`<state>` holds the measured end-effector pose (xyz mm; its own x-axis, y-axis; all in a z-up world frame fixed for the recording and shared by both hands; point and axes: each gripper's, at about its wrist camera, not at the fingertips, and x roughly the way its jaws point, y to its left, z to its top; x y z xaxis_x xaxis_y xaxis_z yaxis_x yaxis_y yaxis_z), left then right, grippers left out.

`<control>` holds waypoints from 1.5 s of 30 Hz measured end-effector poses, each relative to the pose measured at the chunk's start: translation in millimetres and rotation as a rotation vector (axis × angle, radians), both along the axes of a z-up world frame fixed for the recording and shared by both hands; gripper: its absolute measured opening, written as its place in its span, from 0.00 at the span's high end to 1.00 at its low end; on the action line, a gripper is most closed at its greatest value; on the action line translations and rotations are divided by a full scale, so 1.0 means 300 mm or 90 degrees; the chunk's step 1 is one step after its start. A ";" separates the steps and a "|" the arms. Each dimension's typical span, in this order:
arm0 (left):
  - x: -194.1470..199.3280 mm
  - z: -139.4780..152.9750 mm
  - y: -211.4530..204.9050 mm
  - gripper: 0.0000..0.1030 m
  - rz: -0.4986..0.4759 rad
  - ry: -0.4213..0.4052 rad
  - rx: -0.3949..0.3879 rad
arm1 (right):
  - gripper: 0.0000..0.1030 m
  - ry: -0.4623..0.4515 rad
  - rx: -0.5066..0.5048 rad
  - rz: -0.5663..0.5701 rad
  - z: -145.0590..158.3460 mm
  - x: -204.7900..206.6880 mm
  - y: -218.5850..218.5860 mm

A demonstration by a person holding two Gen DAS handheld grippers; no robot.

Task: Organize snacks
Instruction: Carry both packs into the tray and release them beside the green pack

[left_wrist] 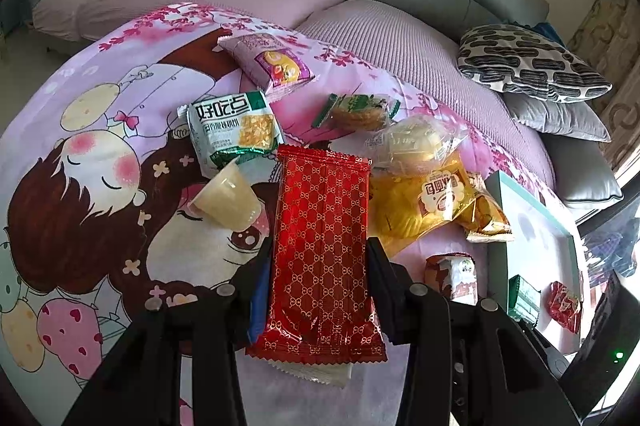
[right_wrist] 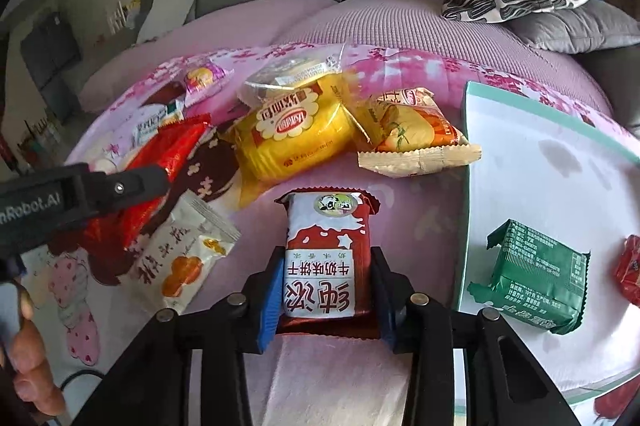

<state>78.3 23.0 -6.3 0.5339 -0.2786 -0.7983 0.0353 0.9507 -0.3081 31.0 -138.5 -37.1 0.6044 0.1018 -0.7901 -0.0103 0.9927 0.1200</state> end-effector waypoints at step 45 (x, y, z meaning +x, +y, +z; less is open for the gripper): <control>0.007 0.057 -0.748 0.56 -0.326 -0.151 0.003 | 0.59 -0.089 0.025 -0.334 0.072 -0.149 -0.601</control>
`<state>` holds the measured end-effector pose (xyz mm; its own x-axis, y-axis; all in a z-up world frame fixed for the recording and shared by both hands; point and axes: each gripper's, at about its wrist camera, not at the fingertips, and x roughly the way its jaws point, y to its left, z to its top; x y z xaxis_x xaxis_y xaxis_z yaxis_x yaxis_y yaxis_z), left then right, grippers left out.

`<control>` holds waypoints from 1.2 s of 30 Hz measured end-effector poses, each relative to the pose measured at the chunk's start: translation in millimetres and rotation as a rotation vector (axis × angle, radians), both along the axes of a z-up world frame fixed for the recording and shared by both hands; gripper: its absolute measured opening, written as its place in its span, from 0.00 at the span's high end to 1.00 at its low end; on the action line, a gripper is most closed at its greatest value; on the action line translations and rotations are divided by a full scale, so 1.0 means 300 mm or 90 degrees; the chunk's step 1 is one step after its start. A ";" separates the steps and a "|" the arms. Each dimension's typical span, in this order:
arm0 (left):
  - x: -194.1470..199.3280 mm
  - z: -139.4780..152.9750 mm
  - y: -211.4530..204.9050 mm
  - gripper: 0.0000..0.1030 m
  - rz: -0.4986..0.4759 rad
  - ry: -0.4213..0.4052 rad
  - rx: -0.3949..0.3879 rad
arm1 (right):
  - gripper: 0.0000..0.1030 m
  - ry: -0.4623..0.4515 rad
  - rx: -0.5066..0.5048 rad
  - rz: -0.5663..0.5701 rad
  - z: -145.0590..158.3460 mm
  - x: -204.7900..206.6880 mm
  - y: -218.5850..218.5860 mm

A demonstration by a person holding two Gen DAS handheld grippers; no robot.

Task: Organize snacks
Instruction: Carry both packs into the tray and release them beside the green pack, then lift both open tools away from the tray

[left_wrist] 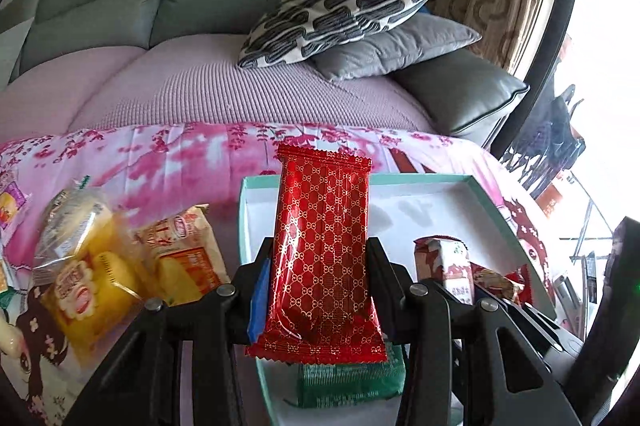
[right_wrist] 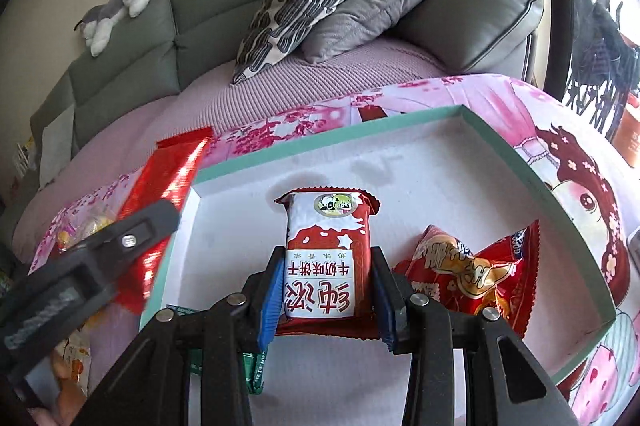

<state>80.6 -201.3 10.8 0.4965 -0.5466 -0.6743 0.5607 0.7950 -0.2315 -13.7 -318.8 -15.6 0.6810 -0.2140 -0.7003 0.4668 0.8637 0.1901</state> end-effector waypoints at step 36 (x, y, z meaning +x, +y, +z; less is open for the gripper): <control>0.010 -0.014 -0.045 0.41 0.001 0.068 0.068 | 0.41 0.038 -0.015 0.008 0.008 0.020 0.022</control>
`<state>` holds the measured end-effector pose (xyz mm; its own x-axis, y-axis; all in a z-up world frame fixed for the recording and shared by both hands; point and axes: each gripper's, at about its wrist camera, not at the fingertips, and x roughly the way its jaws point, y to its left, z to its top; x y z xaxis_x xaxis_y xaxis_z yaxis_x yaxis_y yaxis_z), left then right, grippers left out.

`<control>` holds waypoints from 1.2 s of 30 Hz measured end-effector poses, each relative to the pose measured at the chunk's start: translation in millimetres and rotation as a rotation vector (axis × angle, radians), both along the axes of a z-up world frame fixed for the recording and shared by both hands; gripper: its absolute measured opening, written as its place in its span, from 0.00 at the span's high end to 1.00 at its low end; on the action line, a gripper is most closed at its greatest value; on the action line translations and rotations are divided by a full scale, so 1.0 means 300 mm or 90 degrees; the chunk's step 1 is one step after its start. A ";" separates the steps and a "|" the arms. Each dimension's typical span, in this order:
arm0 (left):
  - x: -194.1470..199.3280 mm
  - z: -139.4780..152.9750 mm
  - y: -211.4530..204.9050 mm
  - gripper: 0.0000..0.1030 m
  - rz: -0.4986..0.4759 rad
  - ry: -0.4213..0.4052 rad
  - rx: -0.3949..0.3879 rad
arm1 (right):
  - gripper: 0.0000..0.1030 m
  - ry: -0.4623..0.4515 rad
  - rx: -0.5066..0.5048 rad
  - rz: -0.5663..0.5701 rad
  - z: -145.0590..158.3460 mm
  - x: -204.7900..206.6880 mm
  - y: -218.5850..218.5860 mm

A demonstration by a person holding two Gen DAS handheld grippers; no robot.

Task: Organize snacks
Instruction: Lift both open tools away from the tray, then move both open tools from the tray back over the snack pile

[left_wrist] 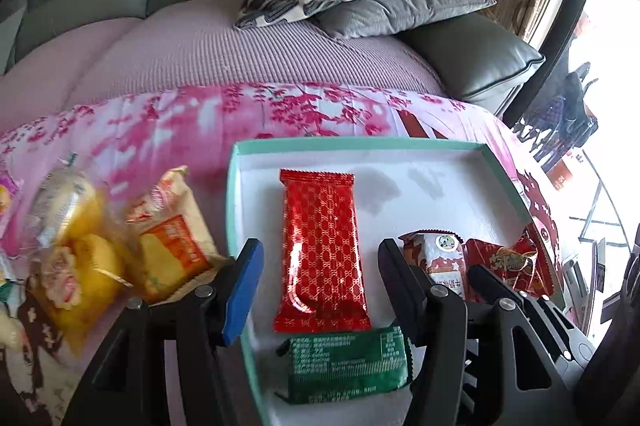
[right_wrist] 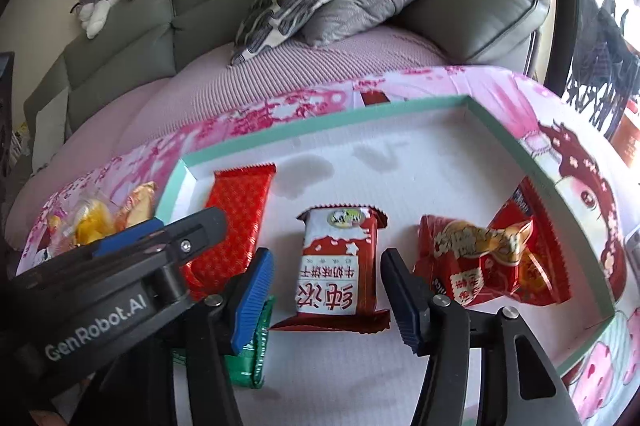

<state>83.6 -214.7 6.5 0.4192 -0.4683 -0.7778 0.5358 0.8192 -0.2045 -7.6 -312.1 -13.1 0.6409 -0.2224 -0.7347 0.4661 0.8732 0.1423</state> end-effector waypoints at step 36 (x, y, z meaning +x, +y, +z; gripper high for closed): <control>0.020 0.097 0.298 0.05 0.231 -0.086 0.075 | 0.00 -0.077 -0.021 0.024 0.106 -0.034 0.050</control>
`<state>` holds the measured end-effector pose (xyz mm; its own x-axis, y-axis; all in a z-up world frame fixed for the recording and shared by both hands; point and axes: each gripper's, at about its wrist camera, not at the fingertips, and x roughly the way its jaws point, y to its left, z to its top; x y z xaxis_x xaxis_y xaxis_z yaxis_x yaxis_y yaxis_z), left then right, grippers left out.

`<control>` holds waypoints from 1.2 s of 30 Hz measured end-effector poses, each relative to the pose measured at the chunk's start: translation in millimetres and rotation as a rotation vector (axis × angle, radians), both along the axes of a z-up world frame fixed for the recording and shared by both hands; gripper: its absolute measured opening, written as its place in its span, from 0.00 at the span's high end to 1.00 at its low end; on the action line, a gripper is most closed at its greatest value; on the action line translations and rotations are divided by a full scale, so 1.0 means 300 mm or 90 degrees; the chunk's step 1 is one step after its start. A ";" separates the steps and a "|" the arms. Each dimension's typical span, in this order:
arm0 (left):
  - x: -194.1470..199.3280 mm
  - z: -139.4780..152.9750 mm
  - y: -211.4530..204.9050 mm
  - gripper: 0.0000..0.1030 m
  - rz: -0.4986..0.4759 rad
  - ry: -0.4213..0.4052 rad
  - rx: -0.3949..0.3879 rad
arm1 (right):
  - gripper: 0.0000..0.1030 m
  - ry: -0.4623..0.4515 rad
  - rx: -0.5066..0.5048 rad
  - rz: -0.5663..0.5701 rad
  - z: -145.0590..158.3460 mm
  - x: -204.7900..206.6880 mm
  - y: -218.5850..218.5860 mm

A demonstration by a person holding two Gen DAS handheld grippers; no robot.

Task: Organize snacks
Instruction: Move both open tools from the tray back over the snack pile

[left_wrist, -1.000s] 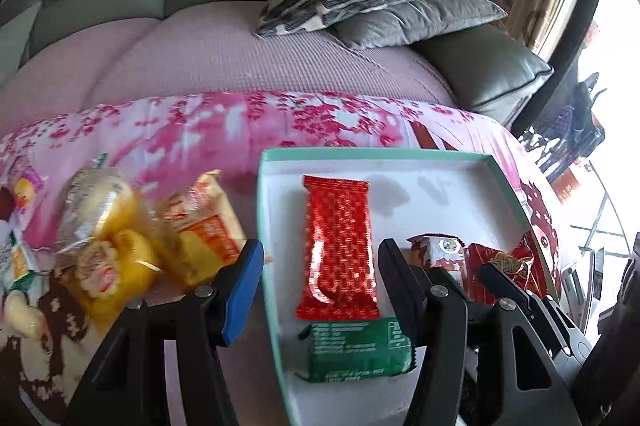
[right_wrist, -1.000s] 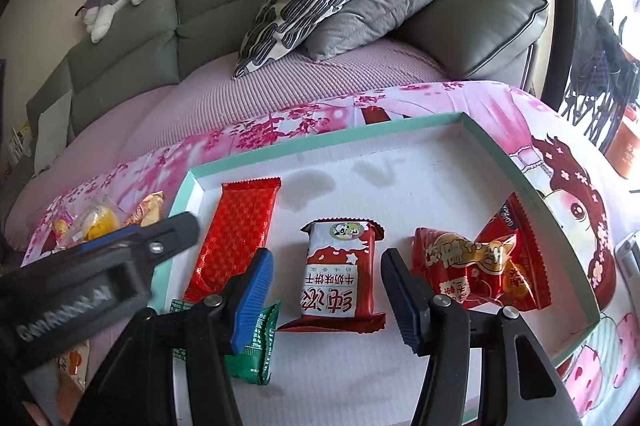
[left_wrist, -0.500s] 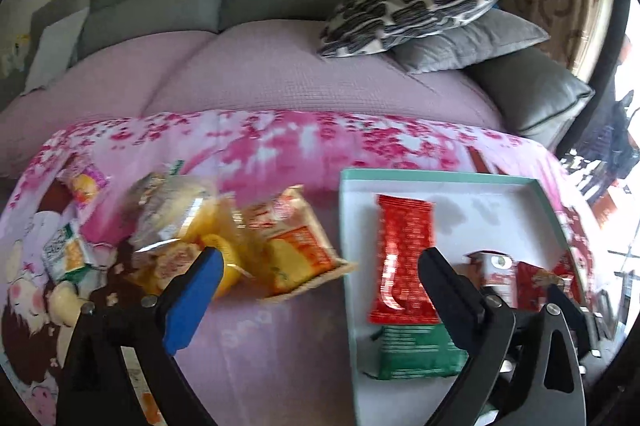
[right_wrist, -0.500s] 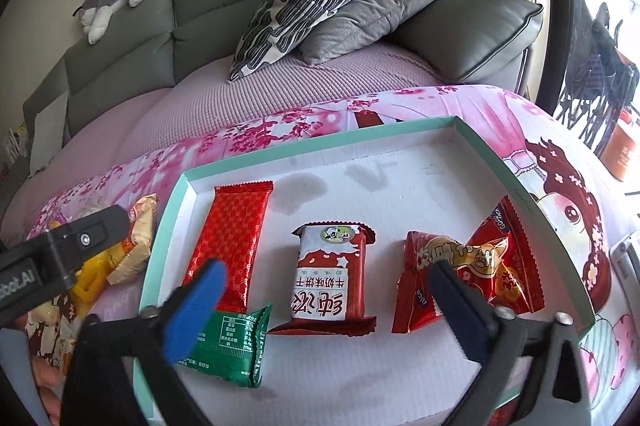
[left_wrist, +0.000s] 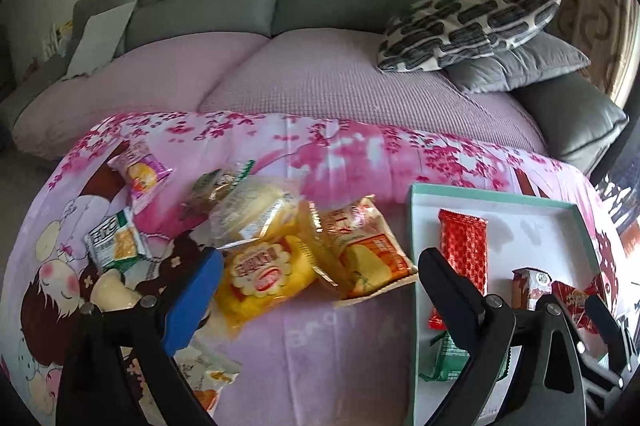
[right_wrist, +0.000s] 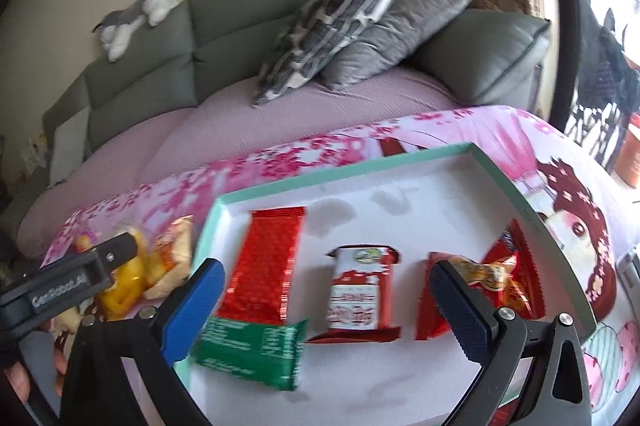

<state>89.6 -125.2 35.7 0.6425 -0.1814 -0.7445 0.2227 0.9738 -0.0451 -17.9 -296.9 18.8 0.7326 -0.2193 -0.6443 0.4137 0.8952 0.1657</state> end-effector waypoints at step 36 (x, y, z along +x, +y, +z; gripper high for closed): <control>-0.043 -0.083 0.734 0.05 0.255 0.115 0.046 | 0.00 0.091 -0.004 0.268 -0.089 0.162 0.641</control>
<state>76.7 95.1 10.9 0.5101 0.1114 -0.8529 -0.1776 0.9839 0.0223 30.6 -104.7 -8.0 0.6629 0.0755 -0.7449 0.0309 0.9913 0.1279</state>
